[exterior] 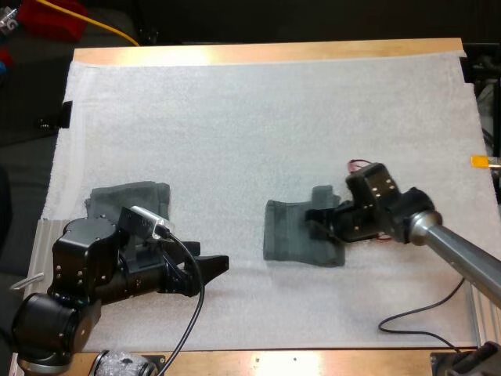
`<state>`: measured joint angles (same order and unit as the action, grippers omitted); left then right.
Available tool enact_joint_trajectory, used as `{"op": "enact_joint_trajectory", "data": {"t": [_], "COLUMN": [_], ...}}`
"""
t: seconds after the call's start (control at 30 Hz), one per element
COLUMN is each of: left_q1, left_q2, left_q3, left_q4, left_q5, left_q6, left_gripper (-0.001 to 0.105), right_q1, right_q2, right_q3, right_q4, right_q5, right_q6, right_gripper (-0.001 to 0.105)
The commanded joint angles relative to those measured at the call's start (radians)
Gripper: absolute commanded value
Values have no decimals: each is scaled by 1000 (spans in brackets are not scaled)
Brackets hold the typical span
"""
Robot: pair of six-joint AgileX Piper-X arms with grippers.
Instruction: Pick towel from pile, fold and stack
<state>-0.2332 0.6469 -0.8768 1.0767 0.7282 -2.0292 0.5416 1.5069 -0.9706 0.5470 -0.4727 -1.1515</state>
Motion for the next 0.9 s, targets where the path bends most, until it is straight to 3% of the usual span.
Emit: {"op": "enact_joint_trajectory", "data": {"t": [0.0,0.27,0.87], "left_q1": [1,1,1], "left_q2": [-2,-2,-2], "left_q3": [-8,-8,-8], "left_q4": [3,3,3], "left_q5": [9,9,9], "left_q6": [-8,-8,-8], "left_gripper": [71,71,71], "right_q1": [9,12,12], "right_q2": [9,81,150], "right_q3": [-5,-5,-5], "right_q4": [-31,-91,-147], "right_q5": [-11,-38,-97], "right_q6": [24,95,123], "right_gripper": [2,2,2]}}
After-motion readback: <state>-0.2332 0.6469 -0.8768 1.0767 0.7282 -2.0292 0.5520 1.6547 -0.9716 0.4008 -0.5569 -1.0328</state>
